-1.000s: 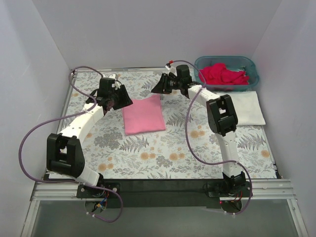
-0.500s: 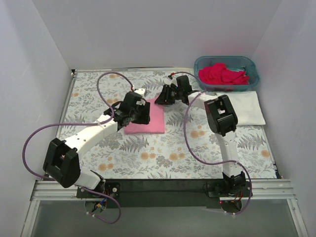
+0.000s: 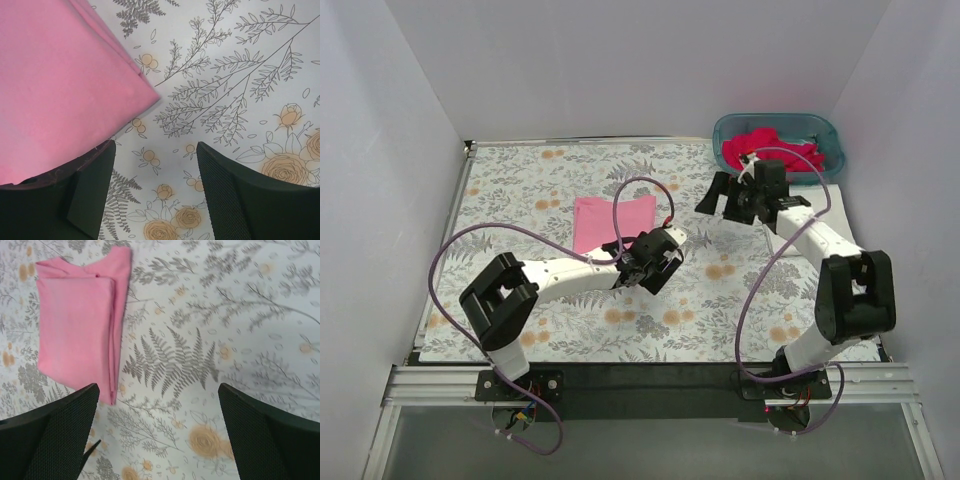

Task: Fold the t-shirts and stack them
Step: Neatly place the folded tshirt to the corner

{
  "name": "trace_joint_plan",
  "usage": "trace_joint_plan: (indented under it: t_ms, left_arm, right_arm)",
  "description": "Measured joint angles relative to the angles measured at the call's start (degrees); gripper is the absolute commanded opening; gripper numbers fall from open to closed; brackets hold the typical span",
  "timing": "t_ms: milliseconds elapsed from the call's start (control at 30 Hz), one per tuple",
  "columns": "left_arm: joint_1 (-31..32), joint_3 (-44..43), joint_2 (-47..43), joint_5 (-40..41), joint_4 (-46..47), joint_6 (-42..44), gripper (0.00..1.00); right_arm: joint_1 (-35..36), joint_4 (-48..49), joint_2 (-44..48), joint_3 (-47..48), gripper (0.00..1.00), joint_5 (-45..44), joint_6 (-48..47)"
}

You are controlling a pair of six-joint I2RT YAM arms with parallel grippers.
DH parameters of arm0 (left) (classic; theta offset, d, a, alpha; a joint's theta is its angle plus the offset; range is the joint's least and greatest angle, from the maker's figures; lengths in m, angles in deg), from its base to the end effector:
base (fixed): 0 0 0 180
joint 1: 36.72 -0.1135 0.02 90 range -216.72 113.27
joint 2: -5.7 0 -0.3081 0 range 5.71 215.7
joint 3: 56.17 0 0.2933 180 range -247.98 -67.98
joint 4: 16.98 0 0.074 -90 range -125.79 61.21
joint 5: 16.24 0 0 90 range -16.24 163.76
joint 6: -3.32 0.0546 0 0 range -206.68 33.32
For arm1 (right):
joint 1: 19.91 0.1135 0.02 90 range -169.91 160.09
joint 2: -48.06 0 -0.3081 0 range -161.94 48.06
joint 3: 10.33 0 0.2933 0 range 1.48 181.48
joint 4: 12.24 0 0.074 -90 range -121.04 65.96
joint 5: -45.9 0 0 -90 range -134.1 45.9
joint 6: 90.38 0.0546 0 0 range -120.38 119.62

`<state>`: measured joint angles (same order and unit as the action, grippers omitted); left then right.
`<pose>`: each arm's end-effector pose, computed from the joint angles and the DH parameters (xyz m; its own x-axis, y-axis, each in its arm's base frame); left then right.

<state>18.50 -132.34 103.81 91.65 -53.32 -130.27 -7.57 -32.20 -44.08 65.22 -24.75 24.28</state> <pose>0.2429 -0.3204 0.2018 -0.8269 0.0403 -0.5610 0.1648 0.9710 -0.1733 0.4000 0.1060 0.2629 -0.7213 0.2452 -0.6477 -0.1768 0.8391 0.5145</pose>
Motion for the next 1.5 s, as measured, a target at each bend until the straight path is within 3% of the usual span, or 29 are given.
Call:
trace_joint_plan:
  t_ms: [133, 367, 767, 1033, 1200, 1500]
  left_arm:
    - [1.0, 0.0, 1.3, 1.3, 1.4, 1.2, 0.62]
    - [1.0, -0.6, 5.9, 3.8, 4.0, 3.1, 0.55]
    - [1.0, -1.5, 9.9, 7.0, 8.0, 6.4, 0.44]
    - [1.0, -3.1, 12.6, 9.8, 10.3, 7.6, 0.22]
    - [1.1, -3.1, 13.1, 11.4, 10.7, 8.1, 0.01]
    - [0.7, -5.1, 13.1, 10.6, 7.3, 6.2, 0.0]
  right_arm:
    - [-4.0, -2.8, 7.5, -9.0, 0.98, 0.2, -0.9]
    - [-7.8, -7.5, 14.8, -19.4, 0.98, -1.9, -2.2]
    - [-7.8, -10.1, 17.8, -22.4, 0.98, -2.3, -2.9]
    - [-7.8, -9.9, 17.0, -22.4, 0.98, -1.8, -2.3]
    - [-7.8, -7.9, 14.2, -22.4, 0.98, 1.3, 0.1]
    - [-6.9, 8.3, 12.9, -27.6, 0.98, 11.0, 9.9]
